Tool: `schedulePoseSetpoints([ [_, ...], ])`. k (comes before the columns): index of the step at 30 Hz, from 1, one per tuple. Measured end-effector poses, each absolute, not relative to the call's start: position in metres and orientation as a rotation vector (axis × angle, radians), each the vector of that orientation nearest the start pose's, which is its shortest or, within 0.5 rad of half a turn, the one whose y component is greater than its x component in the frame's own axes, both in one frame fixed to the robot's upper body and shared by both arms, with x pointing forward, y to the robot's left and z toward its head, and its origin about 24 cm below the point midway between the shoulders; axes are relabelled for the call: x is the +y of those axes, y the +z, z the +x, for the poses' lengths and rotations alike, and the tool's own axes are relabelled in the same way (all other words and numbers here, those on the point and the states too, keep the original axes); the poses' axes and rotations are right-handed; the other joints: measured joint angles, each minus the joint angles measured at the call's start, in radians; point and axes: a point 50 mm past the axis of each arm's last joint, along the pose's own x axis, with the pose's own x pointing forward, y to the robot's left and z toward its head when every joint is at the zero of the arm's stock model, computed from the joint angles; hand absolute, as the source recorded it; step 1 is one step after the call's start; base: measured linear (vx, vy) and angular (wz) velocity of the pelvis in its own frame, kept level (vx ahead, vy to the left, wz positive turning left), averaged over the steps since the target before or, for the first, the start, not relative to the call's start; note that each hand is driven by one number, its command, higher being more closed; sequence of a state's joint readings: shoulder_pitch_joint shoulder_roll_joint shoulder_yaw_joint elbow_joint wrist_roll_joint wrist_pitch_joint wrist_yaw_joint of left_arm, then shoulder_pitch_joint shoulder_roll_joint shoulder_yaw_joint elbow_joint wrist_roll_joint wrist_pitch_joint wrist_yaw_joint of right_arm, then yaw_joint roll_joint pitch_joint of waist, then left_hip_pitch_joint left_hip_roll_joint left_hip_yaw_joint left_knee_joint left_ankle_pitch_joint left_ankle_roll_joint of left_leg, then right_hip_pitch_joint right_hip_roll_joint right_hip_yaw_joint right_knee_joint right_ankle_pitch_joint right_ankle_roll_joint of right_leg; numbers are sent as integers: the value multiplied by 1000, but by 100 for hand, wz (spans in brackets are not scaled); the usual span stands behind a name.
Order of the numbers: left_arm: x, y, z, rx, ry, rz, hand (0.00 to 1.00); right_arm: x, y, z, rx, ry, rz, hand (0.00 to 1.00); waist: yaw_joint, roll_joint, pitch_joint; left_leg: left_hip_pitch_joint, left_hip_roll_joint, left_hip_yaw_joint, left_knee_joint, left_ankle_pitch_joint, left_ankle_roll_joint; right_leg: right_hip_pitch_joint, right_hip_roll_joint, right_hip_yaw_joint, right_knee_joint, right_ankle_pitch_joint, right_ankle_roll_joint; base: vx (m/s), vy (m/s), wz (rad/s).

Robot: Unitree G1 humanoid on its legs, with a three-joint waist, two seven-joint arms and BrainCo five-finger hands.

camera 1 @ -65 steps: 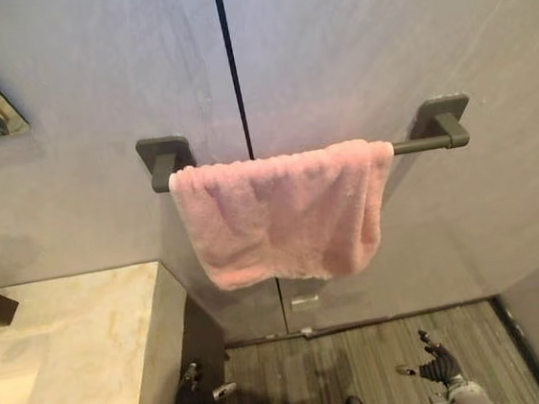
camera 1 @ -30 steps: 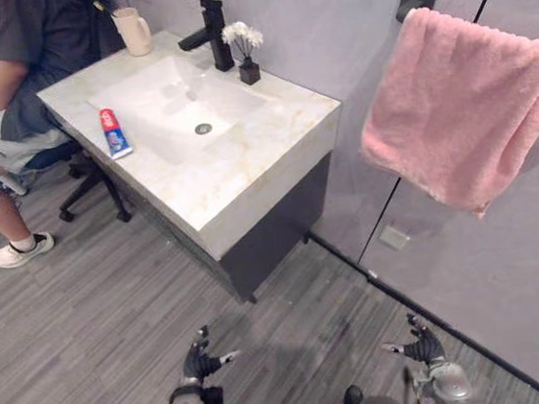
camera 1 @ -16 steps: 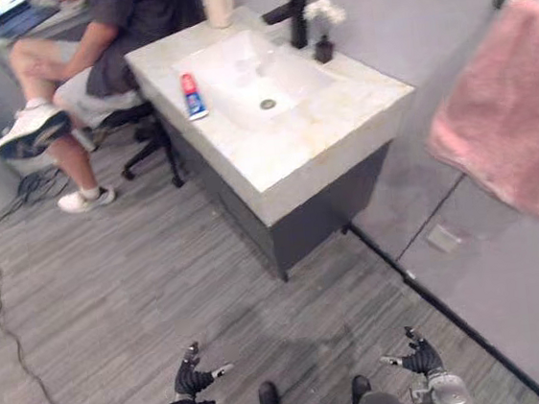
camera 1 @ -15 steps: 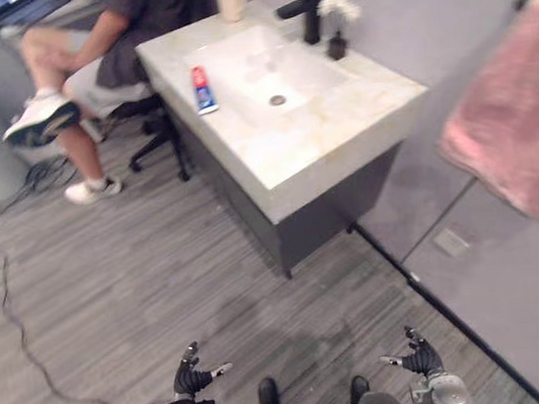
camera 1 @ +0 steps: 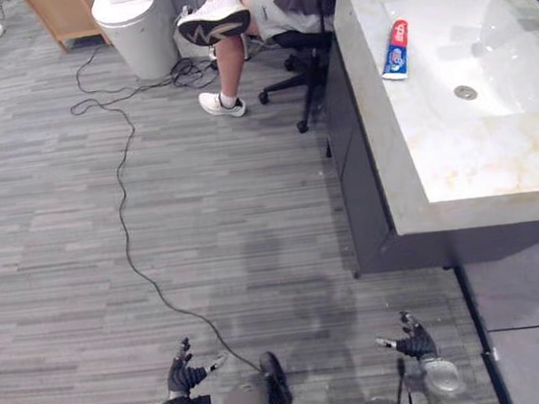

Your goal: Organize washtable

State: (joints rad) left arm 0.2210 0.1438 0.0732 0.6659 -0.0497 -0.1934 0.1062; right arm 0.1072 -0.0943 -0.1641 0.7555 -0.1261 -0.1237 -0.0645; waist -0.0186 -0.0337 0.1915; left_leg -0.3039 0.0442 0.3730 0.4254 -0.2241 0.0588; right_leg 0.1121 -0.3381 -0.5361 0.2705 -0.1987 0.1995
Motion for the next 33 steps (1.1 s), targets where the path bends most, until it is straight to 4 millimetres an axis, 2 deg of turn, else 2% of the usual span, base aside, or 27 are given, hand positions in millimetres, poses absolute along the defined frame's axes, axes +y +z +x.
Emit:
schedulePoseSetpoints([
  [1,225,-111,130,660,274,113,0,-219,-121,144,754,-220,-180,0,-7,0,6,9,-13,-8,-11,-3,6,-62,-28,54,143,17,-60,142,199,38],
  [2,225,-109,132,650,271,114,0,-219,-122,142,763,-221,-179,0,-11,7,7,19,-18,-19,-20,-5,10,-100,-34,102,226,40,-102,201,209,54],
  [3,230,-105,137,628,260,132,0,-215,-125,136,784,-214,-169,0,-24,11,22,64,-26,-63,-60,-9,15,-207,-23,242,427,44,-138,207,153,53],
  [4,232,-103,139,622,259,141,0,-213,-127,133,793,-211,-162,0,-28,14,31,87,-30,-77,-77,-9,17,-233,-2,278,480,4,-124,240,80,58],
  [5,235,-101,142,612,258,150,0,-211,-128,130,802,-209,-157,0,-28,1,39,130,-31,-90,-104,-10,18,-262,27,302,523,-44,-120,257,78,34],
  [6,237,-100,144,608,257,157,0,-209,-129,128,810,-200,-160,0,-27,12,49,168,-32,-98,-128,-8,14,-295,50,292,528,-82,-113,263,84,23],
  [8,238,-100,146,605,256,161,0,-211,-129,127,810,-196,-165,0,-28,12,52,234,-33,-103,-169,-7,7,-367,95,232,411,-109,-109,290,52,20],
  [10,235,-99,151,596,250,155,0,-212,-130,125,819,-198,-167,0,-38,15,55,271,-37,-118,-191,-7,5,-418,136,211,248,-89,-94,414,3,42],
  [11,233,-100,151,598,239,157,0,-211,-131,124,823,-199,-161,0,-55,13,54,304,-49,-141,-212,-9,1,-443,162,229,162,-42,-107,496,-55,69],
  [12,230,-102,150,609,225,157,0,-211,-131,123,823,-198,-160,0,-64,12,54,333,-56,-159,-216,-24,-23,-472,171,264,161,-5,-141,453,-80,76],
  [13,229,-103,148,617,224,153,0,-211,-132,123,826,-196,-159,0,-71,12,53,346,-56,-164,-213,-33,-40,-479,172,261,169,7,-157,480,-132,80],
  [14,228,-105,145,629,225,150,0,-210,-132,121,830,-192,-155,0,-79,5,49,371,-56,-173,-193,-55,-78,-485,181,246,184,37,-185,497,-181,77],
  [15,229,-105,143,632,227,153,0,-210,-134,115,844,-192,-152,0,-77,-19,35,376,-62,-168,-136,-78,-115,-482,182,242,181,110,-239,504,-208,70],
  [16,226,-108,141,644,229,139,0,-213,-133,115,845,-198,-160,0,-76,-9,36,372,-44,-166,-88,-90,-128,-472,183,237,208,86,-247,528,-180,25],
  [17,222,-110,139,652,231,122,0,-216,-131,118,831,-206,-165,0,-71,23,29,343,7,-142,13,-81,-144,-442,210,234,204,69,-263,456,-139,-7],
  [18,221,-111,137,658,231,118,0,-216,-130,119,821,-207,-161,0,-74,28,31,335,27,-120,66,-68,-163,-423,221,236,197,53,-265,589,-169,-40],
  [19,218,-113,134,669,232,108,0,-216,-128,121,804,-210,-159,0,-75,36,32,318,64,-87,185,-25,-169,-379,244,255,181,22,-272,582,-184,-60],
  [20,214,-114,133,675,229,94,0,-216,-128,121,805,-217,-156,0,-72,42,32,291,105,-68,293,-17,-160,-326,274,288,156,9,-282,642,-178,-81],
  [21,210,-113,137,665,219,84,0,-215,-127,122,796,-233,-137,0,-73,38,33,275,117,-67,344,-41,-137,-272,290,322,121,3,-288,498,-101,-70],
  [24,207,-108,149,626,202,75,0,-216,-125,125,779,-240,-133,0,-73,21,41,195,109,-69,355,-101,-110,-181,295,401,45,-17,-287,377,-28,-68],
  [25,207,-106,149,615,201,73,0,-216,-125,125,779,-239,-134,0,-62,16,43,128,98,-88,330,-111,-101,-158,301,446,18,-32,-284,316,74,-107],
  [27,206,-106,150,612,201,70,0,-217,-124,125,777,-243,-138,0,-28,16,47,19,46,-208,207,-103,-114,-126,297,544,2,-53,-264,382,190,-139],
  [29,206,-108,144,625,206,69,0,-216,-125,124,778,-241,-136,0,-17,15,47,-40,19,-316,49,-60,-168,-96,285,615,-3,-85,-228,459,338,-127],
  [30,203,-109,141,632,209,62,0,-216,-125,120,782,-243,-138,0,-13,19,44,-47,25,-356,-52,-22,-186,-82,281,668,13,-125,-197,432,347,-143],
  [31,201,-109,137,635,204,58,0,-217,-123,115,780,-246,-142,0,2,21,35,-49,40,-342,-31,41,-192,-77,282,714,40,-161,-183,492,385,-155],
  [32,199,-109,135,633,201,57,0,-216,-123,109,784,-247,-141,0,9,17,14,-44,40,-314,7,82,-148,-78,268,755,71,-179,-163,542,401,-159],
  [33,200,-108,134,627,207,52,0,-206,-124,107,788,-228,-122,0,9,-12,-2,-36,42,-262,52,73,-106,-104,247,760,147,-179,-146,536,392,-132],
])
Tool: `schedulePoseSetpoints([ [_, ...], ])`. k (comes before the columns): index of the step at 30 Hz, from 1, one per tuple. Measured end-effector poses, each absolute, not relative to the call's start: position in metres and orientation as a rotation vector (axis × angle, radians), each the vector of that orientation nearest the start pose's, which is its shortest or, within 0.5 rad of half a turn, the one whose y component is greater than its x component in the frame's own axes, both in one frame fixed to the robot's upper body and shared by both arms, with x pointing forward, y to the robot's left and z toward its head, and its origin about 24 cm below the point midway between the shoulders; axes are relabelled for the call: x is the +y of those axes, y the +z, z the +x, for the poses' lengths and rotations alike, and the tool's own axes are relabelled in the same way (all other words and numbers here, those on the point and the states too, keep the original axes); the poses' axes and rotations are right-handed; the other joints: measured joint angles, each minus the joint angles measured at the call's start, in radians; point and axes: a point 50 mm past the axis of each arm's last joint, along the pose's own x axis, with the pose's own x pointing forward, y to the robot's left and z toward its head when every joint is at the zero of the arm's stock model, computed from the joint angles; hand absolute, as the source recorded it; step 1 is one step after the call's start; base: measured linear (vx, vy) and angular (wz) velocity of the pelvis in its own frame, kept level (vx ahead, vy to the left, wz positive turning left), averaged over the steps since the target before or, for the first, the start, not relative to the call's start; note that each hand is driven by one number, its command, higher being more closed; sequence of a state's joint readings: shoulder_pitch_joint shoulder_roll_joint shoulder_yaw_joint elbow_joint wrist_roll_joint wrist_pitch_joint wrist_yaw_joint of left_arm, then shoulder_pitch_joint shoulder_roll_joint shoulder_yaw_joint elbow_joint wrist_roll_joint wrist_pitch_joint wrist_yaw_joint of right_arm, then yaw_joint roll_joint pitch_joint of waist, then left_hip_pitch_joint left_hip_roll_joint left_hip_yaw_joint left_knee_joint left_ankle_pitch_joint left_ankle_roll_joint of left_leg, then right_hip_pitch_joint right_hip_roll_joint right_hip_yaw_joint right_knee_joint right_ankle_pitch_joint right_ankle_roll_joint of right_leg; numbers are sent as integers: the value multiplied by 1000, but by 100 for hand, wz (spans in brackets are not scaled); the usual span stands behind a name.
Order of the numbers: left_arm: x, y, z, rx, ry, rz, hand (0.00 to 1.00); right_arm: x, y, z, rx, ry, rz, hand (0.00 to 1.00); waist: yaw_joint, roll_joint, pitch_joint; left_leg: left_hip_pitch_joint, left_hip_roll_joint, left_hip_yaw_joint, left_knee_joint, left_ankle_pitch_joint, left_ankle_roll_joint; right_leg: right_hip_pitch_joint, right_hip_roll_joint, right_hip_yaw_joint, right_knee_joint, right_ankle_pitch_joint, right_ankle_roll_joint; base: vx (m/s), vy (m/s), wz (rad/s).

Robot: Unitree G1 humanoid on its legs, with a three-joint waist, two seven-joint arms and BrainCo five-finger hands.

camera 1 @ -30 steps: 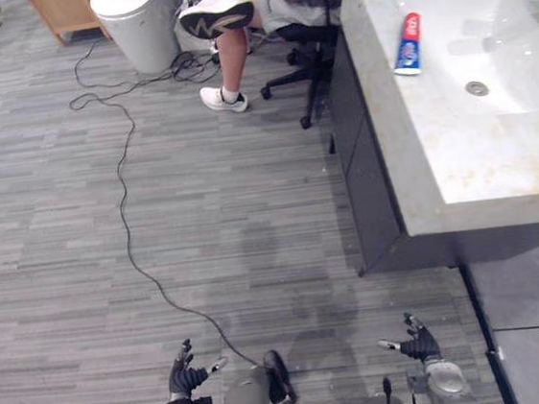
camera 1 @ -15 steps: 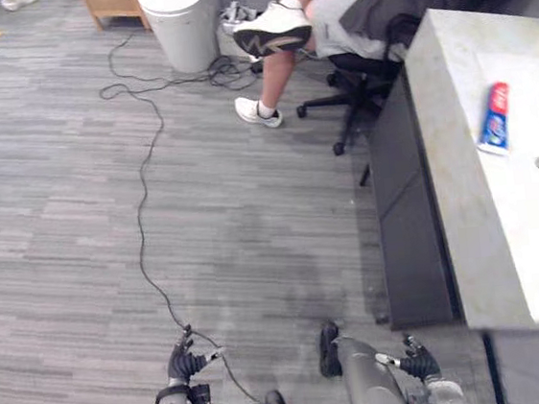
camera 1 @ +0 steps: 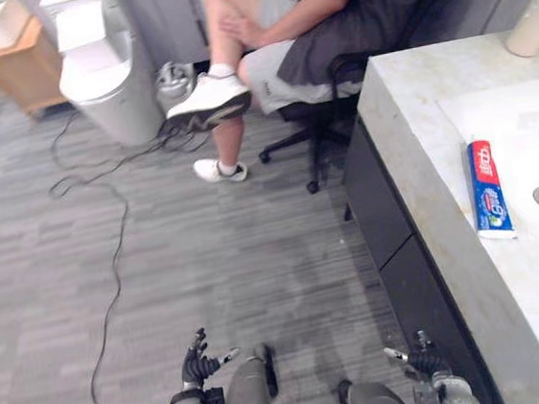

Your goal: Organize washtable

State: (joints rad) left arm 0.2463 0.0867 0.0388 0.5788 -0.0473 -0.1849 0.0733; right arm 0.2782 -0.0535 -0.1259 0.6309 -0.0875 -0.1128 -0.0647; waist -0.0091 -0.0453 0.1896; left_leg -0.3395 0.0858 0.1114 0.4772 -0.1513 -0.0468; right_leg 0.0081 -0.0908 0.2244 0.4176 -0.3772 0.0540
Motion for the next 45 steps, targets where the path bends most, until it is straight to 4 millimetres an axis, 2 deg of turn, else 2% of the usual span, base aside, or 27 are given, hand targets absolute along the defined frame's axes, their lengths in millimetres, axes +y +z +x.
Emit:
schedulePoseSetpoints([
  [1,202,-106,136,620,211,59,0,-199,-125,107,788,-215,-111,0,-1,-18,-1,17,0,29,5,-19,11,-26,-11,-5,55,8,12,495,354,-140],
  [2,206,-102,140,601,204,77,0,-189,-125,109,783,-197,-89,0,-5,-39,4,69,2,89,1,-38,42,-90,-38,-35,176,40,65,446,312,-126],
  [3,206,-100,145,588,194,84,0,-185,-125,110,782,-193,-80,0,-11,-52,2,138,3,141,-25,-59,55,-125,-76,-122,268,36,62,422,292,-119],
  [5,205,-97,152,566,182,88,0,-185,-124,114,772,-184,-89,0,-20,-43,0,253,7,211,-101,-66,55,-154,-117,-297,316,24,41,307,204,-94],
  [6,206,-97,153,562,181,91,0,-185,-123,118,764,-176,-99,0,-24,-37,0,286,13,233,-126,-66,56,-157,-121,-367,305,22,37,297,175,-123],
  [7,210,-96,155,562,184,109,0,-184,-122,130,745,-159,-111,0,-31,-27,-4,341,28,297,-172,-66,55,-183,-116,-527,248,22,33,278,152,-108],
  [8,213,-97,155,565,187,116,0,-183,-122,136,738,-150,-117,0,-29,-25,-5,356,33,331,-185,-66,55,-196,-113,-586,217,28,23,353,180,-160],
  [9,219,-100,154,588,203,125,0,-181,-120,149,719,-137,-121,0,-29,-21,-3,387,42,400,-217,-66,55,-232,-89,-710,133,53,-18,241,116,-128],
  [11,220,-104,155,614,204,126,0,-184,-117,158,702,-132,-133,0,-31,-4,8,423,51,453,-242,-66,54,-263,-46,-802,47,93,-65,210,59,-131],
  [12,220,-107,154,635,200,126,0,-188,-117,160,705,-134,-149,0,-30,4,13,463,50,487,-252,-66,38,-270,-4,-874,-69,176,-119,301,22,-126],
  [14,222,-108,151,644,200,140,0,-195,-119,151,725,-145,-166,0,-37,-15,7,513,16,493,-241,-85,-10,-252,20,-867,-165,342,-191,305,-22,-86],
  [15,214,-111,151,657,193,114,0,-208,-121,144,752,-157,-202,0,-38,19,3,532,48,488,-192,-119,-54,-239,42,-849,-140,303,-250,261,6,-64],
  [17,210,-111,153,649,184,105,0,-212,-123,137,773,-161,-209,0,-52,41,-3,487,106,474,7,-112,-68,-219,81,-800,-158,257,-216,303,-22,-84],
  [18,208,-112,151,655,186,96,0,-212,-125,135,784,-163,-206,0,-55,61,8,431,181,438,207,-78,-55,-164,135,-759,-210,260,-221,377,-94,-96],
  [19,208,-113,149,662,186,95,0,-211,-125,133,790,-162,-204,0,-48,68,10,403,214,403,302,-85,-50,-135,163,-735,-232,265,-231,379,-73,-139],
  [20,207,-114,147,668,179,91,0,-211,-129,128,830,-145,-192,0,-34,63,12,356,228,328,425,-107,-40,-92,195,-666,-252,261,-238,367,-23,-164],
  [21,202,-115,148,667,176,77,0,-212,-133,123,858,-160,-190,0,-21,51,19,300,208,250,456,-133,-37,-51,201,-610,-268,264,-232,299,16,-157],
  [23,196,-116,147,669,170,58,0,-216,-135,117,878,-201,-184,0,-24,40,23,259,168,165,350,-150,-35,-2,200,-522,-279,262,-219,275,63,-142],
  [26,195,-116,147,669,174,52,0,-224,-134,117,874,-243,-175,0,-24,44,24,227,98,-34,99,-150,-45,34,202,-381,-277,251,-195,219,154,-150],
  [27,198,-120,143,702,208,51,0,-230,-133,114,877,-263,-179,0,-23,57,18,232,80,-145,-49,-127,-72,41,211,-314,-278,242,-177,191,222,-145],
  [28,200,-123,136,723,222,49,0,-233,-133,113,874,-272,-183,0,-24,67,13,231,84,-166,-86,-113,-80,43,218,-291,-276,240,-174,222,272,-144],
  [29,201,-126,126,751,233,48,0,-237,-132,110,878,-287,-191,0,-26,93,-2,234,94,-169,-143,-67,-75,46,229,-255,-265,232,-160,183,200,-85],
  [30,203,-128,120,775,242,47,0,-240,-133,105,885,-302,-192,0,-29,103,-8,239,93,-166,-164,-12,-77,50,231,-241,-258,225,-147,318,306,-82],
  [31,211,-130,112,801,261,63,0,-240,-135,98,901,-328,-171,0,-29,86,-14,281,73,-131,-207,-3,-81,69,199,-205,-246,206,-115,226,206,-38],
  [34,218,-129,109,808,257,83,0,-236,-137,92,913,-358,-126,0,-27,44,-31,334,17,-97,-305,39,-45,67,138,-185,-259,198,-76,177,196,-15],
  [35,209,-136,97,840,255,56,0,-238,-143,79,958,-426,-59,0,0,43,-83,481,-68,-62,-572,179,6,108,56,-190,-318,226,-19,75,91,-4],
  [45,207,-144,89,896,253,50,0,-235,-149,78,993,-438,-19,0,-2,35,-80,505,-68,-64,-573,179,6,137,55,-197,-331,230,-19,-1,-1,0],
])
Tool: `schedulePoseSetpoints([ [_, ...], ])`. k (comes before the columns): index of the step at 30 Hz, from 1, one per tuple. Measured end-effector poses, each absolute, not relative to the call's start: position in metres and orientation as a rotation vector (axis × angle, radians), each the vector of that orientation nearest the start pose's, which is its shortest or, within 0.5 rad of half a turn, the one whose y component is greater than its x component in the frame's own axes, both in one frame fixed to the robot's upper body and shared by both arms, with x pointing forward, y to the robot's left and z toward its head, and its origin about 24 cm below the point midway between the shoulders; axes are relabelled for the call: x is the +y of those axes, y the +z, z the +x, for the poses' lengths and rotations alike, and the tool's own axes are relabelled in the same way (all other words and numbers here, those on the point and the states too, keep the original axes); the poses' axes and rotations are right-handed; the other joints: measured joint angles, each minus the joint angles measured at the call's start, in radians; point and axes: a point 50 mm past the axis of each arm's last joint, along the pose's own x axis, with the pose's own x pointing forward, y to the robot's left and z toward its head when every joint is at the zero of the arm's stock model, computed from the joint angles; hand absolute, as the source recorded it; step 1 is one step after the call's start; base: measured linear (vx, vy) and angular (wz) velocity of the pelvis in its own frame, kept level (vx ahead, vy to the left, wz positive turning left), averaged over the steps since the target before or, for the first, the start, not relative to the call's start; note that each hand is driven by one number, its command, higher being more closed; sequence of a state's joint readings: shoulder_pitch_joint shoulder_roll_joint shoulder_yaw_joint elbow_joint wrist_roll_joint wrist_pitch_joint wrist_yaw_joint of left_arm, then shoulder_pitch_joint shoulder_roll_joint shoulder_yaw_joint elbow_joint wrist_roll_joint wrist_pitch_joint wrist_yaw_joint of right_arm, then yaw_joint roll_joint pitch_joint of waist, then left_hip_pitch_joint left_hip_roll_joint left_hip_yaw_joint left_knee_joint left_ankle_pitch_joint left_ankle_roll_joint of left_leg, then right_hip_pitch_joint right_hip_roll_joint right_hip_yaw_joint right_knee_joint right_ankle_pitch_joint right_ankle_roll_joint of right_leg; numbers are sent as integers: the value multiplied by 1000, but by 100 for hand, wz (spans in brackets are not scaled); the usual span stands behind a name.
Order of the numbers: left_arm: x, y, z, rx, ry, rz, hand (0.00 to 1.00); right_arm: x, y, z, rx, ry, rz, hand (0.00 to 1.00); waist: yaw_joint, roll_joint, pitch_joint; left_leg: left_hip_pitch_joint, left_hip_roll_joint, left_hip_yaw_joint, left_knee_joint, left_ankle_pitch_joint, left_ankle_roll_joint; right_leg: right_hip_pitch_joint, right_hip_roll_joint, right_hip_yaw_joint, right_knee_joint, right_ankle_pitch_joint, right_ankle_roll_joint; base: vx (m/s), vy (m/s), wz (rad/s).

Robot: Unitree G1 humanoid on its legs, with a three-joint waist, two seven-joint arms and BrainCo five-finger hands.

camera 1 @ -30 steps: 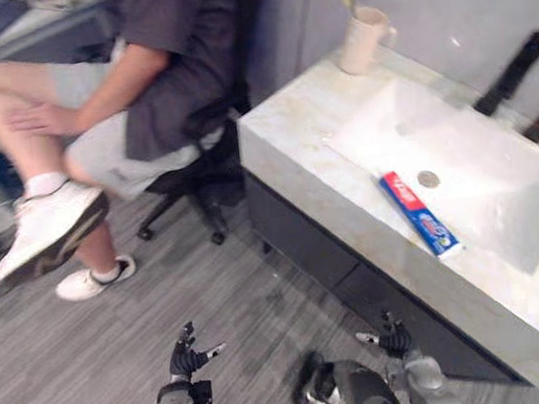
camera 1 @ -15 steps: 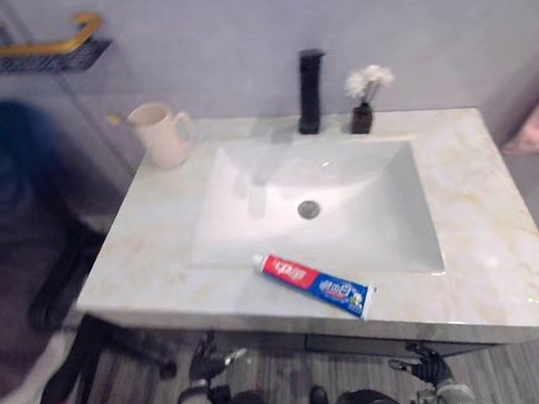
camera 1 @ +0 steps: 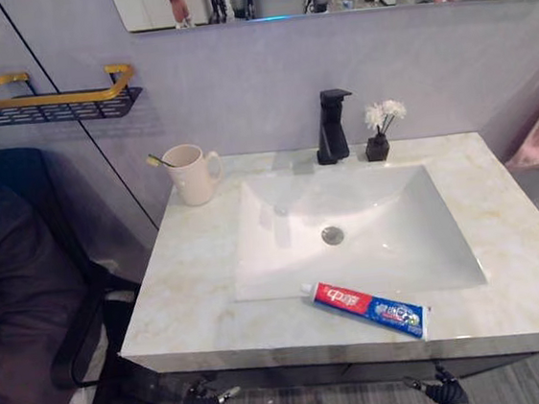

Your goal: Organize washtable

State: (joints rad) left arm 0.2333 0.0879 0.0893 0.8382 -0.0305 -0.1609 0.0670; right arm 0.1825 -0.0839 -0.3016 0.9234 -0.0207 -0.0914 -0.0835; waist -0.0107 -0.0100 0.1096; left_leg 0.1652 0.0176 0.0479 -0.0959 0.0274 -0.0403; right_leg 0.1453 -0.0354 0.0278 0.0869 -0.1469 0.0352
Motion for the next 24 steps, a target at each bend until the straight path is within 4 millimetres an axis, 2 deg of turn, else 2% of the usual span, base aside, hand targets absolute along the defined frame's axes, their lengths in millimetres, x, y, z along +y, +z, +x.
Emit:
schedulePoseSetpoints([
  [5,208,-148,87,923,279,15,0,-236,-150,75,1000,-476,24,0,0,-4,2,16,0,-20,-5,0,0,42,-2,-26,-42,14,6,-49,-23,12],
  [9,217,-150,80,949,334,-2,0,-238,-150,78,996,-500,40,0,3,-2,3,5,0,-49,-5,2,-2,47,-7,-73,-56,12,13,-40,-31,17],
  [12,239,-147,71,955,435,-6,0,-244,-150,75,998,-534,43,0,5,-4,7,6,-2,-73,-1,3,-3,68,-9,-107,-71,12,14,9,-44,29],
  [14,261,-142,66,941,527,8,0,-251,-148,73,1001,-550,27,0,12,-2,11,5,-1,-77,0,3,-3,70,-8,-113,-76,12,14,15,-34,8],
  [16,284,-131,68,882,613,17,0,-258,-146,72,1001,-558,5,0,17,6,17,5,-2,-87,0,3,-3,75,-9,-119,-82,12,14,16,-33,10],
  [18,311,-103,89,712,690,60,0,-265,-145,63,1015,-569,-15,0,25,9,20,-1,-7,-114,1,3,-3,84,-12,-148,-87,13,12,27,-39,30],
  [19,316,-95,92,671,702,69,0,-266,-145,62,1018,-572,-19,0,25,9,21,-3,-8,-120,1,3,-3,86,-13,-156,-88,13,12,27,-34,37],
  [20,322,-79,102,576,717,80,0,-269,-145,57,1025,-578,-28,0,25,11,21,-6,-14,-134,1,4,-1,92,-17,-171,-90,13,12,34,-27,38],
  [21,325,-56,115,446,722,93,0,-273,-144,53,1031,-588,-36,0,27,16,21,-11,-20,-150,1,5,0,96,-21,-189,-92,12,14,31,-24,37],
  [22,326,-47,120,397,721,98,0,-275,-143,52,1031,-595,-37,0,28,18,22,-13,-22,-154,1,7,2,96,-22,-194,-92,12,14,28,-20,29],
  [24,327,-2,134,156,744,103,0,-279,-140,46,1020,-618,-43,0,35,30,29,-19,-30,-168,1,9,6,96,-29,-212,-93,10,16,5,-7,20],
])
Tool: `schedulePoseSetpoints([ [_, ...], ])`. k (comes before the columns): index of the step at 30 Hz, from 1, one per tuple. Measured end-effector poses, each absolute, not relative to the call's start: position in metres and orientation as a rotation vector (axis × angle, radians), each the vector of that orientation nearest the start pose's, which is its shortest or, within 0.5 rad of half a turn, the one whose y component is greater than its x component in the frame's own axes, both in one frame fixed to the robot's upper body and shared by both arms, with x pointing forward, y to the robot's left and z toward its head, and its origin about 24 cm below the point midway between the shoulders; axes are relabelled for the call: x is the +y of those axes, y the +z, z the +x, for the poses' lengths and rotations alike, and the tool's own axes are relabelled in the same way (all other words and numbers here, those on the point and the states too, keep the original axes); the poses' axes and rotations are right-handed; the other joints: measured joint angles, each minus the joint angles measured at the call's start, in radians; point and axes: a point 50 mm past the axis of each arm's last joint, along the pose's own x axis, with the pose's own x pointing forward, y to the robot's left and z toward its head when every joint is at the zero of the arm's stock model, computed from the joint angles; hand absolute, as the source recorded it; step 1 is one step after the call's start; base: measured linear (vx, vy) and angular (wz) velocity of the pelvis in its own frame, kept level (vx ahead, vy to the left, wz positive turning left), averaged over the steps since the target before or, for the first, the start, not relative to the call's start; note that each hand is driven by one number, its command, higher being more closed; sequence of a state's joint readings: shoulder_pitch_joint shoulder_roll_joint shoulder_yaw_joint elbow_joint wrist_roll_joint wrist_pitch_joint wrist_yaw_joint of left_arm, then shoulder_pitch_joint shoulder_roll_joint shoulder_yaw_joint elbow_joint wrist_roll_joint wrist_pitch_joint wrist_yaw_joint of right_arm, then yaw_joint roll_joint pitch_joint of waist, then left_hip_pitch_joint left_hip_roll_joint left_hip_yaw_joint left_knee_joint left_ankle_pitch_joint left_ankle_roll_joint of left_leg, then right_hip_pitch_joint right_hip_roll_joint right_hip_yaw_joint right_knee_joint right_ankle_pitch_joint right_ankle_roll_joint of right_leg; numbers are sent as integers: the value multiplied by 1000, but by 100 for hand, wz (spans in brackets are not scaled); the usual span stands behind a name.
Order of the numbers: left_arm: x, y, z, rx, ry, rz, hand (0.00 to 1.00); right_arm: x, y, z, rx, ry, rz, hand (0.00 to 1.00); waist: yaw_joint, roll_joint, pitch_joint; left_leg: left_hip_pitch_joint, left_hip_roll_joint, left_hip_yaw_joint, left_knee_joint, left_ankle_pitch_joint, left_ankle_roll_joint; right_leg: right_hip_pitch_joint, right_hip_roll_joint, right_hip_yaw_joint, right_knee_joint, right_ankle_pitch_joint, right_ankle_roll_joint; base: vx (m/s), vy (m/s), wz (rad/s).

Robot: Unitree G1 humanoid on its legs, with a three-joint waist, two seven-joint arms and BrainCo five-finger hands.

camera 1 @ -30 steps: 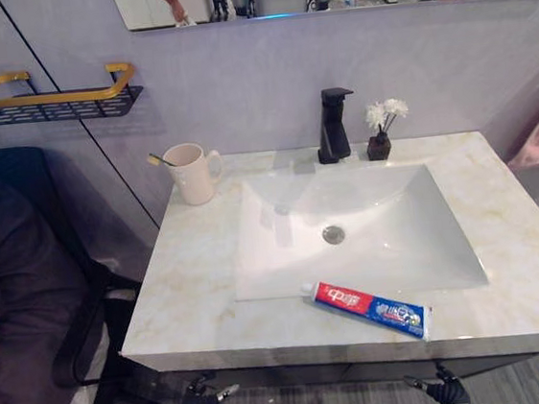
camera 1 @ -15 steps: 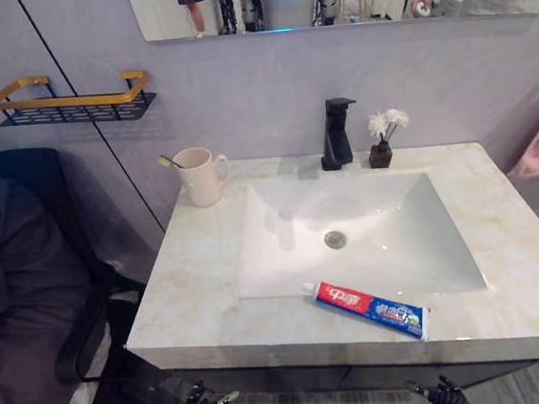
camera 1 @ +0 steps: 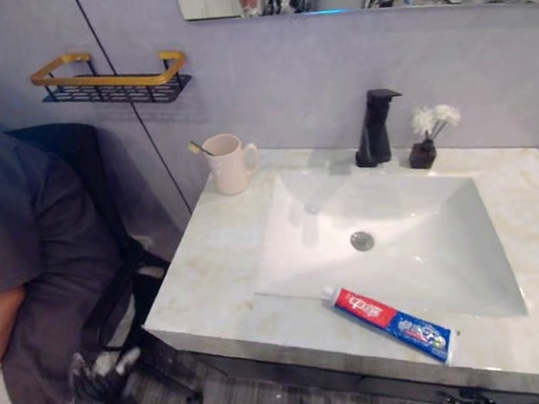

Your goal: Organize washtable

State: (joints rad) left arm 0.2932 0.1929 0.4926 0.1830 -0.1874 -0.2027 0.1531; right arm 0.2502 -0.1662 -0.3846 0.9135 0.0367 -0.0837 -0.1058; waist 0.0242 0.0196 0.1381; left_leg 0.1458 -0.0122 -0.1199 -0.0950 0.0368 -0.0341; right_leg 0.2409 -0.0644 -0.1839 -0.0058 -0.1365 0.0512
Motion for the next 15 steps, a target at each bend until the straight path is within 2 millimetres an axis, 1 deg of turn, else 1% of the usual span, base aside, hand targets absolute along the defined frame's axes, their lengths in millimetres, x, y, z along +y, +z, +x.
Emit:
schedulePoseSetpoints([
  [1,326,7,137,111,746,105,0,-280,-140,44,1020,-620,-45,0,1,2,0,-2,-2,-4,0,1,1,0,-2,-4,0,-1,1,-5,-4,21],
  [2,322,27,145,8,742,106,0,-280,-140,42,1024,-625,-47,0,2,7,-1,-6,-5,-13,0,1,2,0,-4,-12,0,-2,3,-7,-3,16],
  [3,318,39,149,-60,740,105,0,-280,-140,41,1026,-625,-47,0,4,8,-1,-8,-7,-16,0,1,2,-1,-6,-15,-1,-2,3,-14,-2,16],
  [4,310,60,154,-171,730,101,0,-279,-140,40,1028,-624,-45,0,6,9,-1,-11,-8,-20,0,1,2,-1,-6,-19,-2,-2,3,-23,-6,11],
  [5,301,76,161,-259,703,96,0,-279,-141,39,1033,-625,-43,0,11,9,-1,-12,-9,-24,0,2,2,0,-6,-24,-2,-2,3,-26,-9,14],
  [6,287,94,169,-355,654,80,0,-278,-141,37,1038,-625,-43,0,14,9,-1,-13,-10,-31,1,3,0,1,-6,-30,-2,-2,3,-36,-25,19],
  [7,265,120,176,-490,562,63,0,-279,-141,37,1037,-624,-43,0,8,8,0,-19,-14,-44,11,6,3,1,-8,-38,2,-2,3,-31,-21,16],
  [8,259,126,177,-522,536,59,0,-279,-141,37,1037,-624,-42,0,7,8,0,-21,-15,-45,17,6,3,1,-9,-38,2,-2,3,-40,-15,14],
  [9,242,143,178,-611,463,48,0,-278,-141,39,1031,-620,-41,0,-4,9,0,-29,-19,-47,31,5,4,1,-11,-43,4,-2,3,-31,1,8],
  [10,233,151,178,-654,423,39,0,-278,-140,41,1026,-619,-40,0,-13,10,0,-30,-20,-49,32,5,4,1,-12,-45,5,-2,3,-42,6,7],
  [11,211,164,179,-732,318,13,0,-278,-140,42,1018,-614,-39,0,-18,14,0,-31,-21,-48,37,4,5,1,-13,-44,7,-2,3,-50,7,3],
  [12,192,172,180,-780,216,-12,0,-278,-140,43,1017,-604,-37,0,-22,17,-2,-31,-21,-47,40,4,5,1,-13,-44,9,-2,3,-67,7,0],
  [13,182,175,180,-799,160,-16,0,-277,-140,44,1016,-596,-39,0,-24,19,-3,-31,-21,-46,40,4,5,1,-13,-44,8,-2,3,-77,2,0],
  [14,162,175,181,-808,43,-33,0,-275,-140,47,1011,-571,-43,0,-36,22,-5,-30,-18,-44,40,4,5,1,-11,-43,9,-1,2,-67,-3,-3],
  [15,153,173,182,-799,-2,-41,0,-273,-141,49,1009,-558,-45,0,-41,23,-6,-29,-16,-40,40,4,5,1,-9,-39,9,0,1,-70,-7,-10],
])
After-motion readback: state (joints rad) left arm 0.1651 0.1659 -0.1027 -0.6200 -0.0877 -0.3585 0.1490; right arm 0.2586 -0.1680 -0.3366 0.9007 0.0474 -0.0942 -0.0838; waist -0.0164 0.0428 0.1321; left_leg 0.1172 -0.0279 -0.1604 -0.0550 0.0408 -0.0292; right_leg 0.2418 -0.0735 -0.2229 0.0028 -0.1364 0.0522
